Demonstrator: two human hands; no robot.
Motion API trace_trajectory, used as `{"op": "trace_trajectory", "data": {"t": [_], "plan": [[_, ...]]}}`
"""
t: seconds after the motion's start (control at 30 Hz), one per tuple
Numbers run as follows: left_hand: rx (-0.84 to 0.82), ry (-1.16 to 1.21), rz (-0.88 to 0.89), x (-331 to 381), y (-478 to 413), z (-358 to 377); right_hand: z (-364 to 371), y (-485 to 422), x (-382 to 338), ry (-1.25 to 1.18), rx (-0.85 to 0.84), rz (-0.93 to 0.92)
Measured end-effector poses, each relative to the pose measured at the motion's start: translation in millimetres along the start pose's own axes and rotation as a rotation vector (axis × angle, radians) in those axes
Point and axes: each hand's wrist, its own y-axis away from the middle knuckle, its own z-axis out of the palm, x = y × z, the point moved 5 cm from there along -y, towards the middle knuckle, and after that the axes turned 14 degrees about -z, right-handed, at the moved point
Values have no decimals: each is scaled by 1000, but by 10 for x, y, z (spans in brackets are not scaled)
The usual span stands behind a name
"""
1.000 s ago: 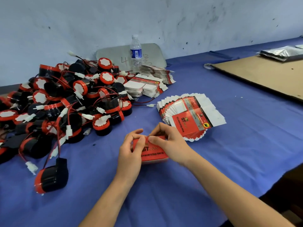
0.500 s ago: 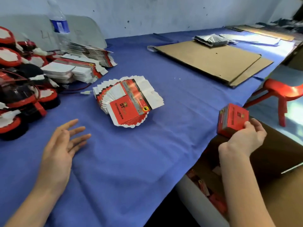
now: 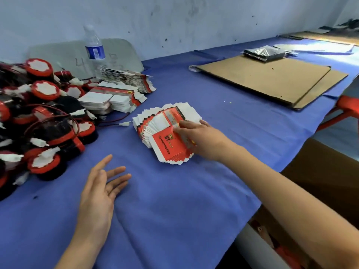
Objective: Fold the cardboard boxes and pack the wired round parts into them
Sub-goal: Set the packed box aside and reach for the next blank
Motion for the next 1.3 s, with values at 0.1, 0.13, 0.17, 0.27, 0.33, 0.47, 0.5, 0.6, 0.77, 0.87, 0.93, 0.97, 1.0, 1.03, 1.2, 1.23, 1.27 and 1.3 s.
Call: {"op": "trace_trajectory", "data": {"t": [0.1,0.13,0.17,0.27,0.33,0.47,0.5,0.6,0.77,0.87,0.93,0.97,1.0,1.03,1.2,1.23,1.27,1.3], "plan": [[9,-8,-6,2,-9,-4,-100,-134,64,106,-133,-71],[10,-11,-9,-1,-10,-1,-122,-153,89,123,-176,-85],[10,-16,-10,3,-15,-1,-149,-174,109,122,-209,-89],[9,-25,-12,7,-16,-4,-219,-236,120,162,-250,-124],[6,-22,-12,10,-11,-6,-222,-270,82,237,-272,-172],[-2,-11,-17,19,-4,-3,-170,-279,52,362,-321,-207],[-7,-10,-18,21,-5,0,-163,-278,46,383,-306,-222],[-18,-9,-23,20,-4,-5,-119,-261,8,433,-265,-254],[-20,-12,-25,17,-1,-10,-73,-211,-20,493,-221,-258],[-22,-14,-26,12,-1,-7,-73,-217,2,472,-202,-268],[-23,-10,-26,14,-1,-9,-76,-221,0,508,-140,-280],[-25,-7,-26,13,0,-12,-61,-214,2,526,-113,-284],[-25,-5,-27,9,0,-13,-41,-198,4,541,-93,-289],[-26,-2,-29,8,1,-14,-29,-176,14,553,-73,-290],[-33,-8,-32,6,1,-19,-263,-73,33,440,293,-402],[-33,-12,-32,4,0,-21,-290,-66,43,467,354,-411],[-34,-18,-32,1,-3,-22,-300,-63,57,503,397,-408],[-36,-20,-33,3,0,-17,-300,-59,71,539,432,-401]]}}
